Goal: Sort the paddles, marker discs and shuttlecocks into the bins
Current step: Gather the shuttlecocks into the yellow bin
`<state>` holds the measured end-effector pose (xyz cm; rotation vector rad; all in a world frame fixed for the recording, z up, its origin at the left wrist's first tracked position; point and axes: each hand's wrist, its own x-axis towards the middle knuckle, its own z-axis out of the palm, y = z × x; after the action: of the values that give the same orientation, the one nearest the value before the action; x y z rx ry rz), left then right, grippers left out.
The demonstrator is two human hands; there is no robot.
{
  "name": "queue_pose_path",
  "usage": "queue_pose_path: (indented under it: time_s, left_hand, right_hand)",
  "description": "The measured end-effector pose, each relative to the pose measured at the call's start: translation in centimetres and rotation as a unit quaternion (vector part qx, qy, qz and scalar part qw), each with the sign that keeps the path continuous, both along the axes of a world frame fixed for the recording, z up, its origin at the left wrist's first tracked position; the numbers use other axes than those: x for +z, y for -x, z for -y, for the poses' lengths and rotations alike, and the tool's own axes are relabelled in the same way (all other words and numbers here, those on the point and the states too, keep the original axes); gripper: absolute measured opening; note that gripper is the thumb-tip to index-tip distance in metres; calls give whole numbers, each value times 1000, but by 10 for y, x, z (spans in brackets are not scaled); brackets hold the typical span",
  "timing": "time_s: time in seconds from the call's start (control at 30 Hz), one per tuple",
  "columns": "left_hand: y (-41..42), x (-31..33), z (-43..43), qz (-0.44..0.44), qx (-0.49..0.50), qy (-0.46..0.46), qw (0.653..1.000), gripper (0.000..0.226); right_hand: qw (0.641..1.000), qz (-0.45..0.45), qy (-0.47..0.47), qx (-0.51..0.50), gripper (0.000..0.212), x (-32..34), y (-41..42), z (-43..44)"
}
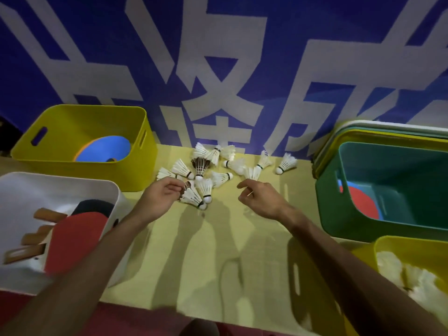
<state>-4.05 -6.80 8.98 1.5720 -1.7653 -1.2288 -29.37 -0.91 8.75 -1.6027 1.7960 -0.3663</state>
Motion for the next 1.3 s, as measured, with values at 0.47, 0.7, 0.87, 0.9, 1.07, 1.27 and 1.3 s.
queue_pose_path:
  time_s: [0.47, 0.7, 0.87, 0.9, 1.07, 1.27, 1.3]
  left_hand:
    - [-26, -79, 48, 72, -15, -131, 989, 28]
    - [-21, -104, 59, 74, -44, -134, 987, 33]
    - [-17, -110, 59, 76, -57, -101, 990, 38]
    - [-15, -111, 59, 74, -55, -92, 991, 39]
    - [-7, -117, 56, 79, -56, -82, 992, 41]
    - [-2, -123, 31, 66, -32, -108, 991, 41]
    - [0, -124, 25, 64, -27, -114, 991, 41]
  right_hand:
    - [994, -64, -83, 36, 39, -64, -66, 86]
    - [995, -57, -72, 43, 63, -90, -94, 116]
    - [991, -80, -102, 21, 68, -103, -106, 121]
    - [989, -97, -107, 22, 65, -105, -107, 118]
    - [985, -142, -103, 1, 36, -113, -97, 93]
    - [987, -126, -91, -43, 20, -117, -77, 51]
    - [987, -121, -92, -48, 19, -117, -73, 44]
